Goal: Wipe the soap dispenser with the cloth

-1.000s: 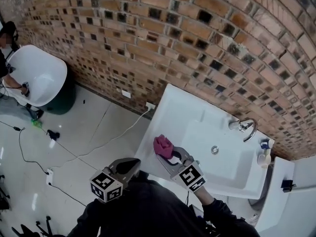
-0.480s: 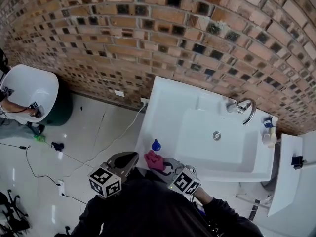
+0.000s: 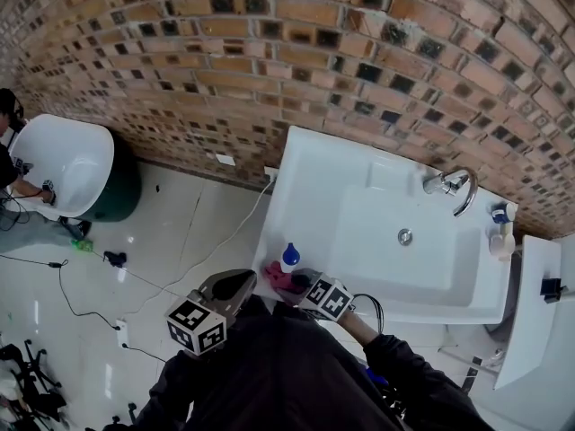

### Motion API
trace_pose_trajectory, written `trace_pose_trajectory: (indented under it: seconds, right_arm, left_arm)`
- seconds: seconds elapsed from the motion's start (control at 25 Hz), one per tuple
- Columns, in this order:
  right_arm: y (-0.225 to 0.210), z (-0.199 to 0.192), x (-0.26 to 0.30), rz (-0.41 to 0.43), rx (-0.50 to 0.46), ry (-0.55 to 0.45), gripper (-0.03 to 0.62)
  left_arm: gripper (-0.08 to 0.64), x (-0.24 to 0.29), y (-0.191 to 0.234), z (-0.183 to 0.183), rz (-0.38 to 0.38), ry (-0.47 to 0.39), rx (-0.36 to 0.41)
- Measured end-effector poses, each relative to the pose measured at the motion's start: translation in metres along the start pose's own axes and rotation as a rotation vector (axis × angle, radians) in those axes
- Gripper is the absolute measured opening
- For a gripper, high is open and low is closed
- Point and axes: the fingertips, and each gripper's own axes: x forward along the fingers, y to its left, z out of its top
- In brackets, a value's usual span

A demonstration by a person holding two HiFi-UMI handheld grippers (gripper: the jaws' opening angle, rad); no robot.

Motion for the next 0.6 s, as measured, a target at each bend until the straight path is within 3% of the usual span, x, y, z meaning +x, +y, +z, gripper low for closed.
trace_pose_trajectory:
  seconds: [0.16,0.32,0.44,0.6]
  right_arm:
    - [-0.015,-0.013,0.016,0.07,0.185,0.034,0.071]
    - [-0.002,-0.004,-0.004,0.12,0.158,0.015,0.071]
    - [0.009,0.004,-0.04,0.139,0.168,-0.064,0.071]
    - [-0.009,0.019,-0.086,0.08,0.316,-0.257,0.071]
  left_arm:
    - [0.002,0.004,0.001,-0.002,0.001,0.009,0.0]
    - [0.014,0.016,0.006,-0.01,0.005,0.057,0.025]
    - [0.098,0.035,0.008,-0.024,-0.019,0.136,0.074]
    - [0.164,0.064,0.009,-0.045,-0.045,0.247,0.156]
